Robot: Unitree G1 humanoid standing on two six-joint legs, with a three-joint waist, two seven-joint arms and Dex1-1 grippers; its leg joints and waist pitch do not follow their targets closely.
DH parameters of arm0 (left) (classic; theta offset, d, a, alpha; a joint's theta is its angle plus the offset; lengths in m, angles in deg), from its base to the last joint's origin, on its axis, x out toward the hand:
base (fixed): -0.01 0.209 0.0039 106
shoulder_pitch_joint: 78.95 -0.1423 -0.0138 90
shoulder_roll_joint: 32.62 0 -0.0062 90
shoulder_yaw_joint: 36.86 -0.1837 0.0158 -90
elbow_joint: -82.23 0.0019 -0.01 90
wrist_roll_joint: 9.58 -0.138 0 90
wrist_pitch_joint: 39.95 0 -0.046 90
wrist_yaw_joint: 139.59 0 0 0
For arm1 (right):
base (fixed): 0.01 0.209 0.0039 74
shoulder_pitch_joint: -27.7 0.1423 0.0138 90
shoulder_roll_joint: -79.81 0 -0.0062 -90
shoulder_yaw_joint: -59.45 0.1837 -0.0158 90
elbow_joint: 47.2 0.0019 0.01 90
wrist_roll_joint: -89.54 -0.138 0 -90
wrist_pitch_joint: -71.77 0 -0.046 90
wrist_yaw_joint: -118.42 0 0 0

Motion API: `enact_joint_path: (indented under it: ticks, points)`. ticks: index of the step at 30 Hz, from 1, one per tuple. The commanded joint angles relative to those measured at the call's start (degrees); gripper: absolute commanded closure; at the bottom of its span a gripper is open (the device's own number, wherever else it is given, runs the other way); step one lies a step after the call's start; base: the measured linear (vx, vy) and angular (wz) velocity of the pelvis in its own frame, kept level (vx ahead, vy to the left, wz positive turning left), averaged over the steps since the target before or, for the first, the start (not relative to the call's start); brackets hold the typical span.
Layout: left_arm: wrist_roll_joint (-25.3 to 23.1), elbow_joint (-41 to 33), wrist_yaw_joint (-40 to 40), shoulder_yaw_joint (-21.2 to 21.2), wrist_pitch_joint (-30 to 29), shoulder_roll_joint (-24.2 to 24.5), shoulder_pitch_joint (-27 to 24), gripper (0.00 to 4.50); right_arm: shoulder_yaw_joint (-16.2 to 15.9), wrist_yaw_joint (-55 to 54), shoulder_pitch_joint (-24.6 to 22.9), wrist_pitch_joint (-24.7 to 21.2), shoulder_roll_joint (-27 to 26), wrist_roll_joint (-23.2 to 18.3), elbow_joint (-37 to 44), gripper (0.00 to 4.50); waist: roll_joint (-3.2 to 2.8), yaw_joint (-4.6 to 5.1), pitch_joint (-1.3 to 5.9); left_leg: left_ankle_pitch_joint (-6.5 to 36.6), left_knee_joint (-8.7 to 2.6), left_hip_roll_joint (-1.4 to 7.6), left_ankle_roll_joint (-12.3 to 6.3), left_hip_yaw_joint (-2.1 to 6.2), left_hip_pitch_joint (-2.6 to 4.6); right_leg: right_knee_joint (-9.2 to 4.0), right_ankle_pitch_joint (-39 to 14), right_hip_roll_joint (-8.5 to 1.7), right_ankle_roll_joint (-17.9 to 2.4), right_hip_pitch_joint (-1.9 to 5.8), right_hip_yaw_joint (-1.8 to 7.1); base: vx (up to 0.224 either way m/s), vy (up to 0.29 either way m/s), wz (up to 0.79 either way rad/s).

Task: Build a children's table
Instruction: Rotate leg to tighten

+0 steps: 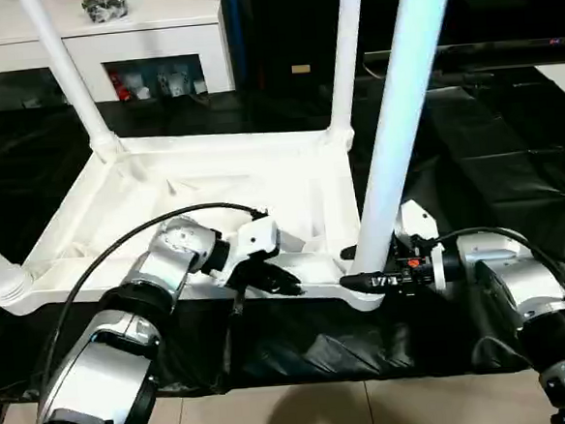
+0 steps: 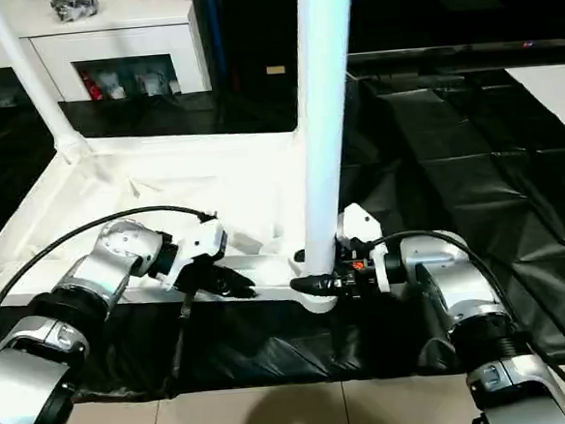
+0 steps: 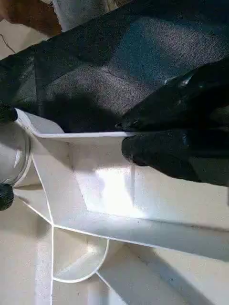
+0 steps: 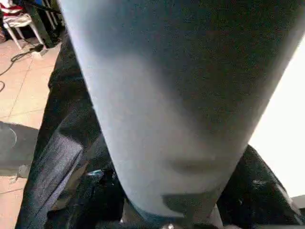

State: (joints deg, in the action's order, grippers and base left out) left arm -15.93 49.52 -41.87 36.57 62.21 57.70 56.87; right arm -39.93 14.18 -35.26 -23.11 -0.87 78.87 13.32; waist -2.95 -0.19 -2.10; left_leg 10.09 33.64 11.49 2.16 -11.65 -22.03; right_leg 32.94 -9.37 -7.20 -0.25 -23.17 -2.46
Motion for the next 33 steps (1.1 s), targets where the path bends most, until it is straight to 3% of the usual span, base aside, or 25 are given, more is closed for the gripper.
enact_joint_path:
  ticks: [1,4,7,8,10,11,14,17,18,20,21,24,25,26,28,29,30,31,33]
  points:
    - [-0.9,1.0,0.1,-1.1,-0.3,0.3,0.7,4.50,-1.6,2.2,-1.2,-2.3,-0.9,-0.1,0.0,2.45,0.70,-0.03,3.35,18.3,-4.47,1.45,-3.04,0.26,1.07,-3.44,-13.6,-0.45,-14.1,2.22,0.59,0.000,0.000,0.00]
    - [-0.8,1.2,5.0,0.0,-2.7,-1.2,0.8,4.50,-0.5,-0.7,-2.6,-3.6,-2.3,-1.3,1.2,2.46,0.93,0.00,3.29,18.6,-4.49,1.47,-3.01,0.21,1.11,-3.53,-14.2,-0.40,-14.0,2.14,0.59,0.000,0.000,0.00]
    - [-1.3,1.3,11.1,0.7,-4.3,-3.5,0.9,4.50,1.7,-11.4,-3.0,-2.7,-5.6,0.4,-0.5,2.46,1.00,-0.02,3.01,20.7,-4.71,1.36,-1.87,0.37,1.19,-4.02,-19.8,-0.56,-12.4,1.89,0.61,0.000,0.000,0.00]
    - [-1.4,1.2,11.5,0.7,-4.4,-3.6,0.8,4.50,1.9,-12.5,-2.9,-2.5,-5.9,0.7,-1.0,2.46,0.98,0.33,2.88,22.2,-4.82,1.31,-1.11,0.49,1.28,-4.26,-22.8,-0.57,-11.3,1.53,0.62,0.000,0.000,0.00]
    - [-1.4,0.2,16.7,1.1,-6.9,-7.0,0.5,4.50,5.2,-27.8,-0.7,-1.8,-10.3,3.0,-7.2,2.49,0.91,1.01,2.67,24.6,-4.91,1.16,0.44,0.79,1.43,-4.66,-27.1,-0.65,-9.7,1.01,0.60,0.000,0.000,0.00]
    - [-1.3,0.1,17.0,1.1,-7.1,-7.2,0.5,4.50,5.4,-28.8,-0.6,-2.0,-10.6,3.0,-7.6,2.50,0.91,1.64,2.57,26.3,-4.96,0.93,1.29,1.03,1.53,-4.98,-29.7,-0.60,-8.7,0.89,0.39,0.000,0.000,0.00]
    - [-1.4,-0.5,21.0,1.3,-8.7,-10.1,0.5,4.50,6.6,-36.1,0.7,-2.9,-13.9,3.3,-10.1,2.51,0.80,2.99,2.59,29.3,-5.19,0.79,1.54,1.62,1.42,-5.51,-32.0,-0.48,-6.7,0.95,0.05,0.000,0.000,0.00]
    - [-1.9,-0.6,25.7,1.0,-10.0,-13.6,0.7,4.50,7.6,-44.9,2.5,-3.3,-18.5,4.4,-12.6,2.52,0.78,4.54,2.72,30.4,-5.35,0.60,1.26,1.89,1.15,-5.71,-30.0,-0.35,-7.0,1.08,-0.21,0.000,0.000,0.00]
    - [-2.1,-0.4,27.0,0.9,-10.3,-14.4,0.8,4.50,7.9,-47.4,3.0,-3.5,-19.8,4.8,-13.2,2.52,0.75,5.08,2.69,31.2,-5.35,0.57,1.13,1.89,1.29,-5.84,-30.0,-0.30,-7.2,0.81,-0.21,0.000,0.000,0.00]
    - [-2.7,-0.1,28.8,0.5,-10.4,-15.5,1.1,4.50,7.7,-52.1,4.6,-3.0,-22.3,6.1,-14.5,2.52,0.77,5.48,2.64,32.2,-5.20,0.47,1.05,1.88,1.48,-6.08,-30.9,-0.28,-7.1,0.59,-0.29,0.000,0.000,0.00]
    - [-3.1,0.0,29.1,0.2,-10.3,-15.6,1.2,4.50,7.6,-53.3,5.3,-2.2,-23.2,6.5,-15.3,2.52,0.82,6.14,2.55,33.4,-5.30,0.37,0.90,2.11,1.30,-6.32,-33.0,-0.37,-6.3,0.72,-0.61,0.000,0.000,0.00]
    - [-3.8,0.2,28.5,-0.1,-9.7,-15.1,1.3,4.50,8.0,-52.8,6.4,-0.2,-24.1,6.1,-16.1,2.52,0.65,6.90,2.37,36.2,-5.23,0.44,0.97,2.26,1.99,-6.90,-34.1,-0.35,-6.0,0.20,-0.90,0.000,0.000,0.00]
    - [-3.9,0.2,28.5,-0.1,-9.7,-15.0,1.4,4.50,7.8,-52.8,6.4,0.2,-24.0,6.3,-16.1,2.17,0.65,6.90,2.37,36.2,-5.23,0.44,0.97,2.26,1.99,-6.90,-34.1,-0.35,-6.0,0.20,-0.90,0.000,0.000,0.00]
    - [-4.0,0.3,28.0,-0.2,-9.3,-14.4,1.4,4.50,8.1,-52.5,6.5,1.0,-23.6,6.2,-15.7,1.83,0.55,7.21,2.57,35.9,-5.47,0.49,0.77,2.40,1.73,-6.82,-32.8,-0.49,-6.1,0.78,-1.03,0.000,0.000,0.00]
    - [-4.4,0.5,26.1,-0.3,-8.0,-12.3,1.3,4.50,8.5,-48.0,6.2,1.3,-21.4,5.1,-14.4,1.81,0.55,7.26,2.82,34.0,-5.69,0.68,0.39,2.40,1.11,-6.35,-29.0,-0.59,-7.2,1.18,-0.67,0.000,0.000,0.00]
    - [-4.4,0.5,25.9,-0.3,-8.0,-12.2,1.3,4.50,8.3,-47.4,6.2,1.4,-21.1,5.1,-14.3,1.55,0.53,7.18,2.90,33.6,-5.66,0.70,0.22,2.32,1.10,-6.25,-27.8,-0.57,-7.7,1.21,-0.60,0.000,0.000,0.00]
    - [-4.3,0.7,24.7,-0.4,-7.4,-11.1,1.2,4.50,7.5,-43.4,5.5,1.6,-19.4,5.2,-13.2,1.55,0.61,7.24,3.02,31.7,-5.67,0.78,-0.48,2.12,0.79,-5.77,-23.7,-0.53,-9.4,1.47,-0.37,0.000,0.000,0.00]
    - [-4.3,0.6,24.2,-0.4,-7.1,-10.7,1.2,4.50,7.2,-41.8,5.3,1.5,-18.8,5.2,-12.7,1.36,0.61,7.24,3.02,31.7,-5.67,0.78,-0.48,2.12,0.79,-5.77,-23.7,-0.53,-9.4,1.47,-0.37,0.000,0.000,0.00]
    - [-3.8,0.7,21.4,-0.4,-5.6,-9.0,1.0,4.50,5.4,-35.0,3.8,2.1,-15.6,5.3,-10.4,1.32,0.72,7.16,3.29,27.7,-5.42,0.81,-2.02,1.71,0.31,-5.22,-18.3,-0.66,-11.3,2.08,-0.12,0.000,0.000,0.00]
